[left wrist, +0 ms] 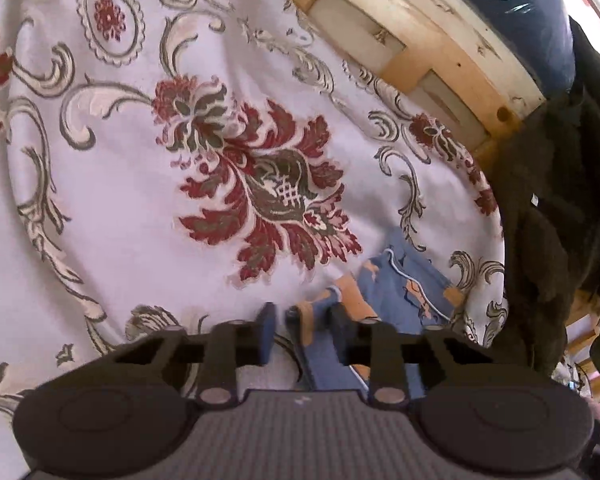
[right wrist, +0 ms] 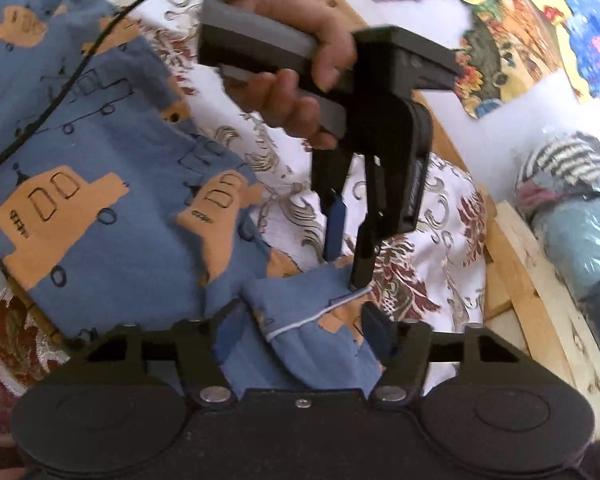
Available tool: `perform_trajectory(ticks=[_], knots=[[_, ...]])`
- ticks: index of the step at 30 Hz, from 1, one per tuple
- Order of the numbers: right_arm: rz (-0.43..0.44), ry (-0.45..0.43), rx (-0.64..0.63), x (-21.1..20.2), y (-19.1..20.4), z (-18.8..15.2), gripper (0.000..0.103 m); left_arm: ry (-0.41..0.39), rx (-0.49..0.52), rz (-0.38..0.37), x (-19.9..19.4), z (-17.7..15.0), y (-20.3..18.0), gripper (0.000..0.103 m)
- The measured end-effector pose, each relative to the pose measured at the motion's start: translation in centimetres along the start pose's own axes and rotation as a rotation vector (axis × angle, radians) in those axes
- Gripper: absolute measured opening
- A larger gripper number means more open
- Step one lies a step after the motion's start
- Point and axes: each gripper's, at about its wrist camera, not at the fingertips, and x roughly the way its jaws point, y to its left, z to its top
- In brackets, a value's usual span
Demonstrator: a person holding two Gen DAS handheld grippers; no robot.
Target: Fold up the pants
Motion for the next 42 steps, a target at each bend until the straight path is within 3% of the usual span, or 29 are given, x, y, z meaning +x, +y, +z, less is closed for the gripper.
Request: perform_trajectory(ticks=[2, 4, 5, 6, 10, 12, 17, 22, 28, 32, 36, 38, 42], knots=[[0.008, 0.001, -0.017, 0.1, 0.3, 0.1, 0.042, 0.017, 0.011, 0.024, 0.3, 0.1, -0.4, 0.018], [0.021, 0.006, -0.017, 0.2, 0.4, 0.2, 0.025, 0.014, 0.007, 0.019, 0.1, 0.4, -0.9, 0.017], [0.021, 0.009, -0.013, 0.2, 0.5, 0.2, 0.011, 0.01, 0.0, 0.01, -0.2, 0.5, -1.2, 0.017], [0.02, 0.013, -0.007, 0.2, 0.4, 0.3, 0.009, 0.008, -0.011, 0.003, -0.4, 0.7, -1.4, 0.016], [0.012, 0.016, 0.084, 0.1, -0.9, 0.4, 0.006, 0.016, -0.071, 0.016, -1.3, 1.9, -3.1, 0.016], [0.009, 0.022, 0.197, -0.2, -2.5, 0.4, 0.006, 0.008, -0.095, 0.027, -1.8, 2.6, -4.4, 0.015], [0.062, 0.047, 0.756, -2.3, -8.4, -1.1, 0.006, 0.064, -0.203, 0.113, -0.5, 4.9, -7.8, 0.015], [-0.002, 0.038, 1.137, -4.0, -11.7, -4.9, 0.006, 0.138, -0.235, 0.187, 2.6, 6.6, -10.6, 0.015], [0.125, 0.116, 1.591, -1.9, -13.3, -11.6, 0.006, 0.213, -0.297, 0.278, 7.3, 7.3, -11.2, 0.016], [0.161, 0.194, 1.773, -0.1, -13.1, -14.6, 0.006, 0.23, -0.335, 0.296, 9.3, 7.5, -11.3, 0.016], [0.042, 0.216, 1.874, -1.1, -13.0, -16.4, 0.006, 0.232, -0.349, 0.315, 10.3, 7.7, -11.7, 0.017], [-0.016, 0.217, 1.897, -1.8, -13.1, -16.9, 0.006, 0.227, -0.359, 0.302, 10.5, 7.6, -11.9, 0.023], [-0.094, 0.236, 1.896, -2.6, -12.9, -16.7, 0.008, 0.198, -0.332, 0.283, 10.4, 7.5, -12.9, 0.048]])
